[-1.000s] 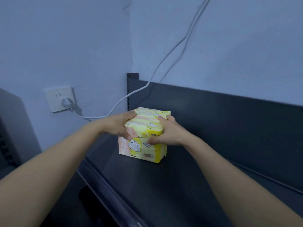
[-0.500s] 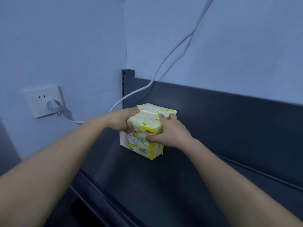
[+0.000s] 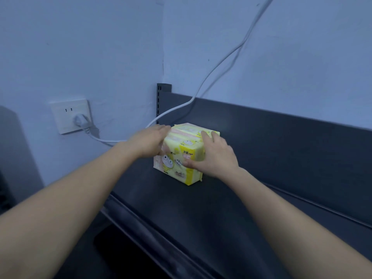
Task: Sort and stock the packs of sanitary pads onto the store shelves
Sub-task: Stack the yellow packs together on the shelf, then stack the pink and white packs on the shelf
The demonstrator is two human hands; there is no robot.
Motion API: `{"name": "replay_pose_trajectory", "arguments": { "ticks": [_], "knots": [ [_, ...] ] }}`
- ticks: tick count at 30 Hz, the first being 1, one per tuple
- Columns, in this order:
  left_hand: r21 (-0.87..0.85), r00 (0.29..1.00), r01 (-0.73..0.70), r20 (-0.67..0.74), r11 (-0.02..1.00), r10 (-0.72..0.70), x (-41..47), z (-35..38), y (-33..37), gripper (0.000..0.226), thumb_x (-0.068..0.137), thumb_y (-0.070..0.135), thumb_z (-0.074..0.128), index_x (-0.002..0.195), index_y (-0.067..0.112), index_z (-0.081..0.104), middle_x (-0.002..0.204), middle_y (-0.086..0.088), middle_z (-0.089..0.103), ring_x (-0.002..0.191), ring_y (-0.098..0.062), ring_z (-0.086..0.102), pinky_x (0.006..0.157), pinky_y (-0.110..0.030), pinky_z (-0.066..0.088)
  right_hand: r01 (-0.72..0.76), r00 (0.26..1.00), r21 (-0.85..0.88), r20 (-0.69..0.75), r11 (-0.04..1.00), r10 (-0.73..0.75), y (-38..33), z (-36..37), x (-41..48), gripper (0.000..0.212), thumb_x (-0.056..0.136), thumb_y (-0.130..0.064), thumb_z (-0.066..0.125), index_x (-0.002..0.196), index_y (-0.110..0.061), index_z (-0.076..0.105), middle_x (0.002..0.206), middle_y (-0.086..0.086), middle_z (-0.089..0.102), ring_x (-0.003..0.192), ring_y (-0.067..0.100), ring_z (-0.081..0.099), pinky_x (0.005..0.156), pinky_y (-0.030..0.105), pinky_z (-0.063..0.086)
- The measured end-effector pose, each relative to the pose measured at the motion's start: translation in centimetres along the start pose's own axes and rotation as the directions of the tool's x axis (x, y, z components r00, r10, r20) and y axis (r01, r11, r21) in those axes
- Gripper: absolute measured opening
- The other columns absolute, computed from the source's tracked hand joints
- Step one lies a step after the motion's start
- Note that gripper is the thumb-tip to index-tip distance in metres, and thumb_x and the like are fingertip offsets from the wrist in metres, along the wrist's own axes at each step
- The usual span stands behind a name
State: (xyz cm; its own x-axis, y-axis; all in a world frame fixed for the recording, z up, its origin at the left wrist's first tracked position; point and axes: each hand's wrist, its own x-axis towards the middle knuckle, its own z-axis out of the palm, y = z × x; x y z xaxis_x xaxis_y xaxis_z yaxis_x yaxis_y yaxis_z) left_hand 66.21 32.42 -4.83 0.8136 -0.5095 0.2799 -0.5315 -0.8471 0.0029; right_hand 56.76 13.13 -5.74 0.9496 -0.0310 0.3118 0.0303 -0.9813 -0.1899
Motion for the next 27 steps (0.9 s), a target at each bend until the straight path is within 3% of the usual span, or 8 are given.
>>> {"name": "replay_pose_trajectory", "arguments": {
  "ticks": [3,6,9,13,16,23,27],
  "knots": [
    [0.058,0.997,0.072,0.005,0.996,-0.072,-2.8,-1.1,-0.2,0.070,0.085,0.025,0.070,0.142,0.009,0.034,0.147,-0.008,0.037,0.136,-0.024,0.035,0.105,-0.041,0.039,0.168,0.983,0.055,-0.090,0.984,-0.162,-1.3,-1.0,-1.7,0.086,0.079,-0.064,0.063,0.148,-0.024,0.030,0.157,0.004,0.022,0.143,0.024,0.021,0.112,0.037,0.024],
    [0.155,0.987,0.150,0.037,0.976,-0.158,-6.4,-2.1,-0.6,0.065,0.084,0.032,0.071,0.136,0.007,0.040,0.143,-0.010,0.042,0.134,-0.025,0.038,0.104,-0.041,0.040,0.331,0.940,0.058,-0.105,0.942,-0.324,-3.1,-1.3,-3.3,0.070,0.084,-0.051,0.065,0.143,-0.022,0.042,0.149,0.003,0.036,0.139,0.022,0.028,0.110,0.033,0.026],
    [0.236,0.962,0.250,0.049,0.939,-0.269,-11.4,-3.5,-0.3,0.056,0.085,0.036,0.068,0.130,0.009,0.046,0.137,-0.010,0.048,0.127,-0.027,0.045,0.099,-0.040,0.043,0.440,0.898,0.053,-0.031,0.896,-0.439,-5.2,-1.2,-4.9,0.064,0.084,-0.048,0.065,0.139,-0.019,0.048,0.140,0.005,0.046,0.134,0.026,0.035,0.108,0.036,0.032],
    [0.317,0.900,0.394,0.059,0.863,-0.433,-19.5,-6.0,-0.1,0.047,0.089,0.039,0.062,0.125,0.012,0.049,0.130,-0.004,0.052,0.118,-0.026,0.051,0.088,-0.041,0.049,0.540,0.838,0.046,0.063,0.840,-0.542,-8.7,-1.3,-7.8,0.066,0.084,-0.048,0.063,0.141,-0.019,0.046,0.138,0.008,0.049,0.134,0.028,0.037,0.114,0.041,0.028],
    [0.358,0.845,0.487,0.038,0.796,-0.534,-26.2,-8.4,-0.1,0.044,0.088,0.041,0.062,0.122,0.016,0.052,0.123,-0.001,0.054,0.113,-0.023,0.053,0.085,-0.043,0.052,0.612,0.779,0.089,0.108,0.786,-0.618,-12.5,-1.5,-10.5,0.061,0.084,-0.044,0.064,0.137,-0.018,0.049,0.134,0.008,0.052,0.128,0.029,0.043,0.105,0.042,0.038],
    [0.467,0.686,0.654,-0.033,0.595,-0.727,-41.8,-14.3,0.9,0.047,0.085,0.038,0.063,0.125,0.016,0.054,0.128,-0.002,0.055,0.120,-0.023,0.050,0.091,-0.041,0.049,0.785,0.557,0.228,0.147,0.576,-0.817,-22.8,-2.5,-18.8,0.063,0.089,-0.045,0.062,0.144,-0.023,0.041,0.137,0.005,0.048,0.128,0.027,0.042,0.098,0.041,0.044],
    [0.502,0.620,0.701,-0.077,0.506,-0.781,-49.2,-16.2,1.5,0.025,0.090,0.029,0.057,0.112,0.017,0.054,0.120,-0.001,0.056,0.115,-0.024,0.053,0.081,-0.033,0.046,0.829,0.453,0.289,0.157,0.479,-0.878,-27.9,-2.7,-23.2,0.064,0.088,-0.045,0.062,0.144,-0.023,0.041,0.137,0.004,0.048,0.129,0.026,0.042,0.099,0.041,0.044]
  ]
}}
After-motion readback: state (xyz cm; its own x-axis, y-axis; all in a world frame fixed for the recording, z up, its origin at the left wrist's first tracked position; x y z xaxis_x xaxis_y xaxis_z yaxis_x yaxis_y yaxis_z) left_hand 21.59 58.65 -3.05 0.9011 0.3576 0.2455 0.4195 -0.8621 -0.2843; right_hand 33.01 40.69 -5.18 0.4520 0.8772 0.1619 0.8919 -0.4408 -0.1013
